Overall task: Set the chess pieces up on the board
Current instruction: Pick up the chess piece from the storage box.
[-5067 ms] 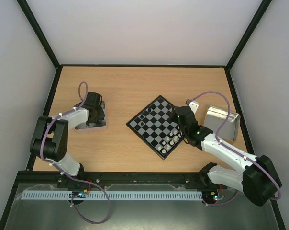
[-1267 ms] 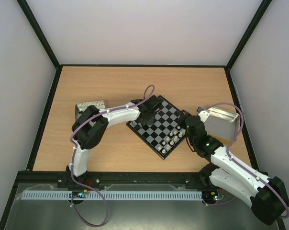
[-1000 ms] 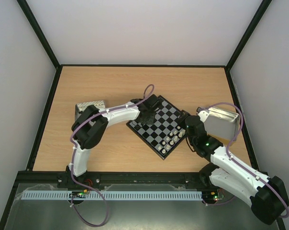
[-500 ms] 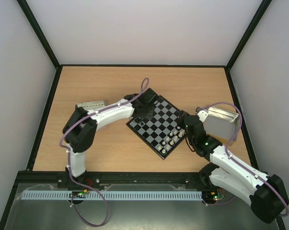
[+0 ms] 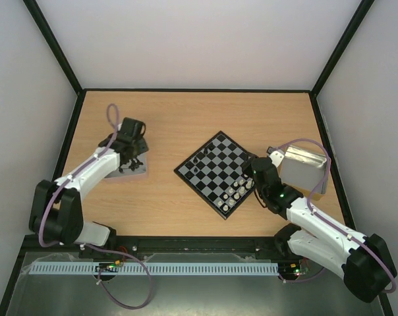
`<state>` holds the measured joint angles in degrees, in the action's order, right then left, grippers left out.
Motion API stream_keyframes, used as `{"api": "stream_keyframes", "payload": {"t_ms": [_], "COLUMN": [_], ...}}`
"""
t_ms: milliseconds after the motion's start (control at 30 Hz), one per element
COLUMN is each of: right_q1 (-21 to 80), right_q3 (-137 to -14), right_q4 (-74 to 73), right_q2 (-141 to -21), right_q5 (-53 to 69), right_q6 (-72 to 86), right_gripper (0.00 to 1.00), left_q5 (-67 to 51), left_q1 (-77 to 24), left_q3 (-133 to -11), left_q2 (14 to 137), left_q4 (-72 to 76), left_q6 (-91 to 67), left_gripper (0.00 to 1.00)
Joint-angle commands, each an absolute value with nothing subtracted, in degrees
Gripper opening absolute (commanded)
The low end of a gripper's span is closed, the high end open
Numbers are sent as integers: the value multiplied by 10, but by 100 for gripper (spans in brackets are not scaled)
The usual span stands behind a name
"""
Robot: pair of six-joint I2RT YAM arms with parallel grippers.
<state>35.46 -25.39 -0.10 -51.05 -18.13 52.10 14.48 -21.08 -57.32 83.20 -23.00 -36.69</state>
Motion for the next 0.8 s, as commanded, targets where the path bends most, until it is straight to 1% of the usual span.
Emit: {"api": "stream_keyframes", "payload": {"t_ms": [0, 167, 300, 400, 767], "right_q1": [352, 352, 352, 352, 352], "right_q3": [-267, -268, -269, -268, -263], "right_q4": [13, 11, 10, 9, 9], "right_q2": [-514, -514, -514, -513, -512], "right_q5": [-188, -185, -184, -181, -182], "right_q6": [526, 526, 526, 527, 528], "right_gripper": [43, 43, 43, 43, 43], "left_q5": [137, 104, 76, 80, 86], "left_q1": [-142, -83, -69, -66, -49], "left_q3": [-495, -473, -475, -478, -508], "left_q2": [779, 825, 870, 892, 964], "left_q4": [-162, -159, -149, -139, -122], "left_q6": [-412, -389, -372, -371, -358], "left_gripper": [55, 53, 45, 40, 39]}}
